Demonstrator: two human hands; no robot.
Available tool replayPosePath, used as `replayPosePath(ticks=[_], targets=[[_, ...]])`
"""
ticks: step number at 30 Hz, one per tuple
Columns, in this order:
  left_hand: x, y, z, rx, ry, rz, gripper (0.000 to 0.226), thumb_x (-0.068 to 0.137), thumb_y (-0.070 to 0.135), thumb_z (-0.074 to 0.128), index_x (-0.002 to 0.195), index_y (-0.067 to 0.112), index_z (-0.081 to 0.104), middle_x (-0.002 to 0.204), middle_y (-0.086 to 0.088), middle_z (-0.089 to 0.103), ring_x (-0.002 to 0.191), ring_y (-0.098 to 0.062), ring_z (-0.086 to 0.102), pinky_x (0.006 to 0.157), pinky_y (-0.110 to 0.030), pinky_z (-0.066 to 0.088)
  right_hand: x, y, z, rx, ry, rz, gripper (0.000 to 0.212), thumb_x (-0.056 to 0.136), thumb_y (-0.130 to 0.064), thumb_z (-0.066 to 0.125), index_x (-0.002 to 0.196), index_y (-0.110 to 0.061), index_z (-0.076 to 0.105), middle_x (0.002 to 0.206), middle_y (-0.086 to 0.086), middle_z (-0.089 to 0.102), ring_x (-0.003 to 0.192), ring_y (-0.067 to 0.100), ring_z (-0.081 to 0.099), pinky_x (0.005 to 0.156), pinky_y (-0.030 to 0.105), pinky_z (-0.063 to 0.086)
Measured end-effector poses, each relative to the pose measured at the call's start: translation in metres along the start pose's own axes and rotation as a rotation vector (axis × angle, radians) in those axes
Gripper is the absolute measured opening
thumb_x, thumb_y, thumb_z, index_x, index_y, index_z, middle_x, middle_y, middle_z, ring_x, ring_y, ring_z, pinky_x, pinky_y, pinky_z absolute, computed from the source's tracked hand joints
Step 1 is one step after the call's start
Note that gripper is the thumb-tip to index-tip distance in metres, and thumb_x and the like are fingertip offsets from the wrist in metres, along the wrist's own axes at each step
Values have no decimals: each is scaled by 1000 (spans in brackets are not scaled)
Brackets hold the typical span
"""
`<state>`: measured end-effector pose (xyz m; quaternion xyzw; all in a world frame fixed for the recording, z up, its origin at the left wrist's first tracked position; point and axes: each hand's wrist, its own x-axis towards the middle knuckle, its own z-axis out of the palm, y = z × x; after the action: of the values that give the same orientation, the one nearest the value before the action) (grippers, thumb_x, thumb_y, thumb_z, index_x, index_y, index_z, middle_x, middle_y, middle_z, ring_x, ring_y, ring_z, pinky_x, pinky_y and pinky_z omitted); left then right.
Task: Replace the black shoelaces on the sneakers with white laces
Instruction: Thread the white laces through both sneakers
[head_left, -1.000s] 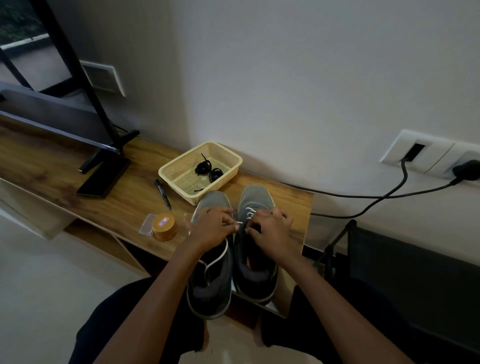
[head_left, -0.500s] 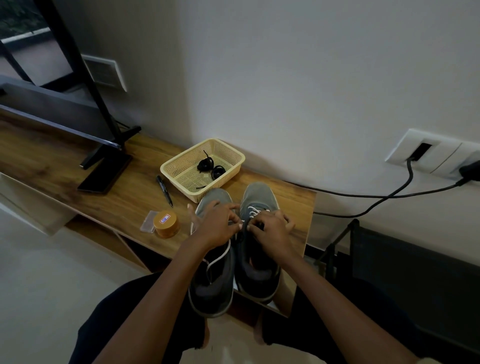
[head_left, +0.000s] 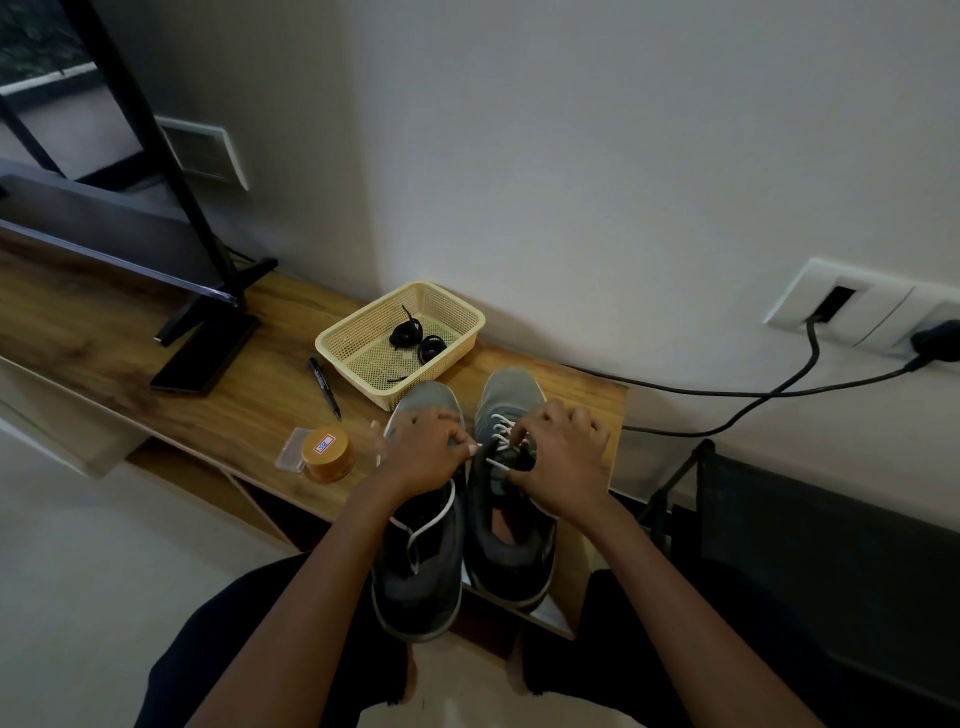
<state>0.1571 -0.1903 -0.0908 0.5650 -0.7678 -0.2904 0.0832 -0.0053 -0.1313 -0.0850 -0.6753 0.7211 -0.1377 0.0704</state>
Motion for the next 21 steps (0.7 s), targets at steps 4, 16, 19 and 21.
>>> replayPosePath(ticks=[4,16,19,21], targets=[[-4,5,-3,94,-35,-33,25,96,38,48,101,23,67,144,10,34,139,-22,18,112,-58,-4,-3,5,0,-62,0,4,45,70,-40,70,109,-28,50,121,-3,38,115,20,30,104,42,15],[-9,5,-3,40,49,68,13,88,44,58,90,35,68,137,15,43,138,-19,18,112,-56,-6,3,10,-4,-82,34,78,30,80,-55,58,96,-30,64,117,-8,47,115,21,32,104,44,15],[-10,7,-3,10,99,79,8,86,43,61,79,39,61,135,16,44,136,-17,20,112,-55,-6,2,8,-1,-77,63,102,20,78,-40,63,94,-28,63,114,-6,48,111,21,33,104,43,15],[-10,6,-5,33,85,63,9,88,42,59,83,36,63,139,14,39,136,-20,19,112,-55,-3,2,8,0,-68,66,111,17,78,-35,63,93,-28,62,113,-5,47,111,21,33,104,43,15]])
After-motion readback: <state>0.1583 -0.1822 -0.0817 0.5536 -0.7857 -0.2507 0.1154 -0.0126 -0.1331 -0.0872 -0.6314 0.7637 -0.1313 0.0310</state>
